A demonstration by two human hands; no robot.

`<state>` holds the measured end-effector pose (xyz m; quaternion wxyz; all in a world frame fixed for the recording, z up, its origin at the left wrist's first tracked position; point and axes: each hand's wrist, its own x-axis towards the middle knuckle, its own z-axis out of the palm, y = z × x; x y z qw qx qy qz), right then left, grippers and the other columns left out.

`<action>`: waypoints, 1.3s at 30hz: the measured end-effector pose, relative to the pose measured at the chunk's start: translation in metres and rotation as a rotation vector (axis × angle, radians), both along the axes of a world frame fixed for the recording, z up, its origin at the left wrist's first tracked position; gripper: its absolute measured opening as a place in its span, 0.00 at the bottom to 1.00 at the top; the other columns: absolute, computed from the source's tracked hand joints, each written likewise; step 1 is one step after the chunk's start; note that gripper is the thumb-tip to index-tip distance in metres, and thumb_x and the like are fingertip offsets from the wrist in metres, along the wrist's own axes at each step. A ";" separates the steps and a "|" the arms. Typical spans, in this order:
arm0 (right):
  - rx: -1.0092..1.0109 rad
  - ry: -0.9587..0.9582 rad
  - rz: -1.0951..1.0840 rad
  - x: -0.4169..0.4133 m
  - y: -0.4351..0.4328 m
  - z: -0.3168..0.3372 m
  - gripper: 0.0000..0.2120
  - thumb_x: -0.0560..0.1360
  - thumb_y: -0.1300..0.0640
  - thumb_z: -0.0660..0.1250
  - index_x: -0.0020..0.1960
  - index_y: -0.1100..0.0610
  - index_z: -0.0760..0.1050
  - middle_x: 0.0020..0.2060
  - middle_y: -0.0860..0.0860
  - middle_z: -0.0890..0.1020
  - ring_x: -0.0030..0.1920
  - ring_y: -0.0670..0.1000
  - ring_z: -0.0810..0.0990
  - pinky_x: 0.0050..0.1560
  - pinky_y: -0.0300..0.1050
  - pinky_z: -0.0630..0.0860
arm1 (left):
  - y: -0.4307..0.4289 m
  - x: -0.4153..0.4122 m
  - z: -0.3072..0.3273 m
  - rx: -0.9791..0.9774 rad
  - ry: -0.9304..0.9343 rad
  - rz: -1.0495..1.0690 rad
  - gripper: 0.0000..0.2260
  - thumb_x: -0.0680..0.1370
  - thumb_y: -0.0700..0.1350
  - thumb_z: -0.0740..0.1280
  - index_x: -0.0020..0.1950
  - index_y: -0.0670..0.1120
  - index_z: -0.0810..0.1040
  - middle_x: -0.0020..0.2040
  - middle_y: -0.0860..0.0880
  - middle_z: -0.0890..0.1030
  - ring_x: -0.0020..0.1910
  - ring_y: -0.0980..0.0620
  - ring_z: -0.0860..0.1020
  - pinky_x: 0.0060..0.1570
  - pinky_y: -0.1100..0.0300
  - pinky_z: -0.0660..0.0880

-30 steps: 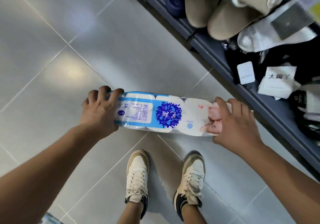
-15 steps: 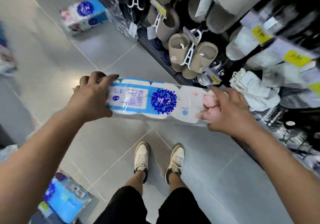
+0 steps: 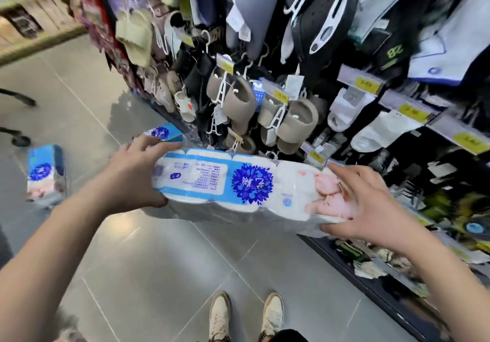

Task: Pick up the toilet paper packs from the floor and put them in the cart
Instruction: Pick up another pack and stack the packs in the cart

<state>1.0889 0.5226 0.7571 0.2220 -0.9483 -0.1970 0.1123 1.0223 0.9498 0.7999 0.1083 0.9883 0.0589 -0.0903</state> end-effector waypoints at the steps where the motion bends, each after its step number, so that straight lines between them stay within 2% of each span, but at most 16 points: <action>1: 0.007 -0.014 -0.002 -0.003 -0.005 0.012 0.57 0.52 0.31 0.75 0.78 0.35 0.56 0.62 0.39 0.62 0.67 0.40 0.59 0.68 0.41 0.61 | -0.003 0.000 0.008 0.004 -0.022 -0.011 0.49 0.54 0.55 0.72 0.76 0.63 0.63 0.70 0.50 0.67 0.66 0.42 0.68 0.66 0.48 0.68; 6: -0.029 -0.059 -0.009 -0.012 -0.035 0.059 0.56 0.57 0.35 0.78 0.78 0.38 0.56 0.64 0.38 0.61 0.68 0.40 0.57 0.67 0.38 0.57 | -0.027 0.013 0.039 -0.002 -0.122 -0.075 0.50 0.53 0.55 0.73 0.75 0.62 0.64 0.68 0.51 0.68 0.63 0.43 0.71 0.63 0.50 0.70; 10: -0.066 -0.130 -0.060 -0.016 -0.062 0.079 0.57 0.54 0.28 0.72 0.79 0.39 0.56 0.62 0.35 0.59 0.71 0.44 0.58 0.69 0.42 0.62 | -0.053 0.036 0.053 -0.022 -0.230 -0.176 0.49 0.52 0.58 0.71 0.74 0.58 0.67 0.65 0.47 0.70 0.65 0.42 0.71 0.66 0.45 0.70; 12: -0.062 -0.155 -0.098 -0.019 -0.077 0.087 0.57 0.53 0.27 0.71 0.79 0.39 0.55 0.63 0.37 0.60 0.71 0.44 0.58 0.69 0.43 0.63 | -0.066 0.046 0.059 -0.040 -0.251 -0.211 0.49 0.52 0.57 0.72 0.74 0.58 0.68 0.65 0.48 0.70 0.65 0.44 0.70 0.67 0.46 0.69; 18: -0.094 -0.179 -0.235 -0.047 -0.114 0.095 0.58 0.55 0.26 0.71 0.80 0.40 0.53 0.68 0.41 0.61 0.72 0.45 0.58 0.69 0.42 0.63 | -0.107 0.084 0.068 -0.093 -0.245 -0.341 0.50 0.49 0.59 0.70 0.74 0.61 0.67 0.66 0.50 0.69 0.66 0.45 0.70 0.69 0.45 0.68; 23: -0.081 -0.180 -0.434 -0.097 -0.131 0.090 0.57 0.56 0.29 0.75 0.79 0.40 0.55 0.66 0.41 0.62 0.71 0.45 0.60 0.65 0.39 0.62 | -0.143 0.117 0.064 -0.123 -0.191 -0.516 0.50 0.49 0.58 0.71 0.73 0.64 0.66 0.67 0.53 0.68 0.65 0.45 0.70 0.69 0.48 0.68; 26: -0.072 -0.161 -0.583 -0.136 -0.130 0.090 0.58 0.56 0.32 0.79 0.79 0.41 0.56 0.66 0.41 0.62 0.71 0.44 0.60 0.66 0.35 0.60 | -0.166 0.133 0.063 -0.159 -0.165 -0.649 0.49 0.49 0.58 0.72 0.70 0.70 0.63 0.65 0.55 0.67 0.65 0.46 0.70 0.68 0.48 0.69; 30: -0.086 -0.168 -0.782 -0.198 -0.117 0.090 0.58 0.54 0.31 0.78 0.79 0.41 0.57 0.65 0.41 0.63 0.71 0.45 0.61 0.68 0.36 0.60 | -0.202 0.143 0.059 -0.159 -0.140 -0.834 0.52 0.48 0.56 0.73 0.74 0.64 0.65 0.68 0.51 0.67 0.66 0.44 0.70 0.69 0.49 0.68; 33: -0.127 -0.165 -0.941 -0.248 -0.102 0.089 0.57 0.56 0.34 0.80 0.79 0.43 0.58 0.64 0.42 0.63 0.71 0.47 0.62 0.67 0.36 0.60 | -0.235 0.147 0.049 -0.165 -0.114 -0.988 0.52 0.48 0.58 0.73 0.73 0.66 0.64 0.68 0.50 0.68 0.65 0.43 0.71 0.68 0.46 0.69; 36: -0.126 -0.148 -1.103 -0.304 -0.087 0.089 0.58 0.55 0.33 0.80 0.79 0.43 0.59 0.67 0.45 0.64 0.68 0.43 0.61 0.68 0.38 0.62 | -0.275 0.135 0.042 -0.197 -0.101 -1.147 0.52 0.47 0.59 0.72 0.73 0.67 0.62 0.66 0.52 0.68 0.62 0.44 0.71 0.66 0.47 0.71; 39: -0.156 -0.131 -1.265 -0.364 -0.072 0.092 0.58 0.53 0.29 0.78 0.78 0.38 0.57 0.67 0.43 0.63 0.67 0.42 0.61 0.67 0.39 0.64 | -0.318 0.101 0.047 -0.228 -0.074 -1.305 0.52 0.51 0.53 0.77 0.74 0.64 0.64 0.65 0.54 0.67 0.63 0.46 0.69 0.64 0.51 0.70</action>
